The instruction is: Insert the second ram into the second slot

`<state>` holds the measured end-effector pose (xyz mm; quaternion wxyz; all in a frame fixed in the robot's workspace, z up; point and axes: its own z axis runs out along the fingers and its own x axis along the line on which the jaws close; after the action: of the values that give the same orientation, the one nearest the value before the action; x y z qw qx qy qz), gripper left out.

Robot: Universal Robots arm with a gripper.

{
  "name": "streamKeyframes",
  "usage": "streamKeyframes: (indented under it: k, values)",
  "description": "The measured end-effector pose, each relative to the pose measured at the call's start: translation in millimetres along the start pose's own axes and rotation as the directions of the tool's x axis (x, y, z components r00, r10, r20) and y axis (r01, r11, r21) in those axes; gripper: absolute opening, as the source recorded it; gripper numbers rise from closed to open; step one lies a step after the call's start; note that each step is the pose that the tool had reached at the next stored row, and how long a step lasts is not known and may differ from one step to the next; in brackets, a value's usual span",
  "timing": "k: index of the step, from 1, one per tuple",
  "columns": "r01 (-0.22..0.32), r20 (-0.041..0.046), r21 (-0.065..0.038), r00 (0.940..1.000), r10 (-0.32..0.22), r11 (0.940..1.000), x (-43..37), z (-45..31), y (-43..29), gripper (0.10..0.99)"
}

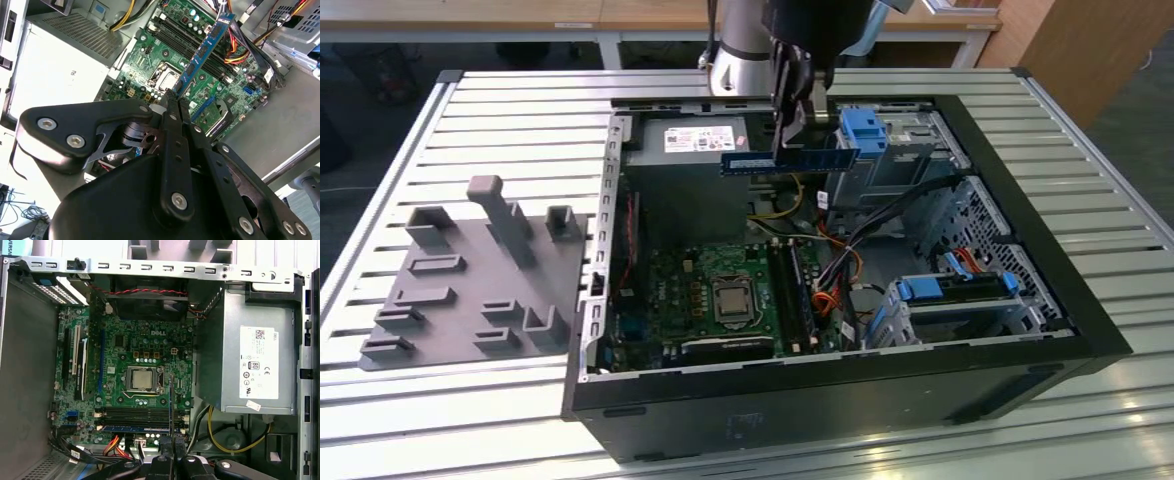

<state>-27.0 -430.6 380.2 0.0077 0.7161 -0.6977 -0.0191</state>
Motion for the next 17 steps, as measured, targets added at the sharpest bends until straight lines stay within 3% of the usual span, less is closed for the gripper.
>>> streamKeyframes:
  k: [17]
  values:
    - [-0.075, 0.0029, 0.001, 0.9972, 0.075, 0.9972, 0.0, 0.1, 0.0, 0.133]
